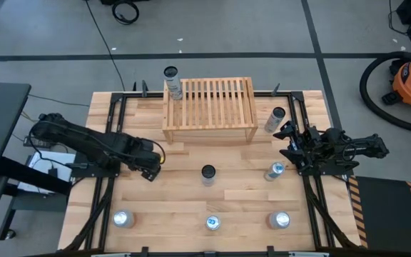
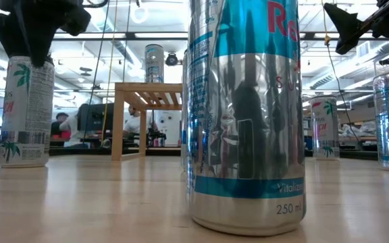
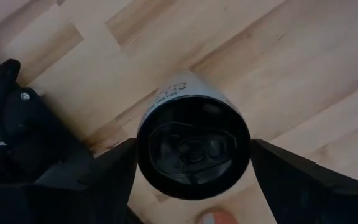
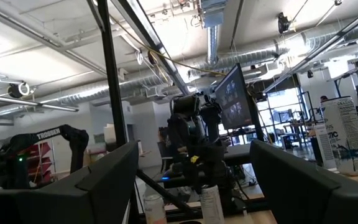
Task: Place canned beverage on shelf
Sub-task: Put the white-pink soda can on the shelf aligned with the other white-pink soda can
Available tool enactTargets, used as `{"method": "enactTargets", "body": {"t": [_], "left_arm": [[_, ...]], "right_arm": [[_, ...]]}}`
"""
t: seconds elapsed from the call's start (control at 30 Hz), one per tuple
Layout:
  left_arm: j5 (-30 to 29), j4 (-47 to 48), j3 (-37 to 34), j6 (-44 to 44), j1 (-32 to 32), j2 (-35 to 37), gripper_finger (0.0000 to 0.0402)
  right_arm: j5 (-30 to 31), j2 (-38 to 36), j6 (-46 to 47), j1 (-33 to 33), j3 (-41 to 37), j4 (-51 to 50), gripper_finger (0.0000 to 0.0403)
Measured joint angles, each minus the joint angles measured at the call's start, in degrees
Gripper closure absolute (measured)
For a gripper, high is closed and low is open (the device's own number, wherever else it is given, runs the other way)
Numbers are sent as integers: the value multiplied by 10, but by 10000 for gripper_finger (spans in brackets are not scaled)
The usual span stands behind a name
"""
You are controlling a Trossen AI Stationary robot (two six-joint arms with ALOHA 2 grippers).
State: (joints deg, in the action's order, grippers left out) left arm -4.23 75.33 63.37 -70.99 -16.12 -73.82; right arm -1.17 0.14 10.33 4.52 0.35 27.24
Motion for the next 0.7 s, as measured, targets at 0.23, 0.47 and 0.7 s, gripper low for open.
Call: {"method": "enactTargets", "body": {"t": [0.23,0.47,0.7], "left_arm": [[-2,-2,0,28,2,-44,90],[-6,-3,0,41,2,-58,100],[-6,-4,0,42,7,-57,135]], "right_arm": [[0,0,0,0,0,-1,85],[0,0,0,0,0,0,85],[0,0,0,0,0,0,85]]}}
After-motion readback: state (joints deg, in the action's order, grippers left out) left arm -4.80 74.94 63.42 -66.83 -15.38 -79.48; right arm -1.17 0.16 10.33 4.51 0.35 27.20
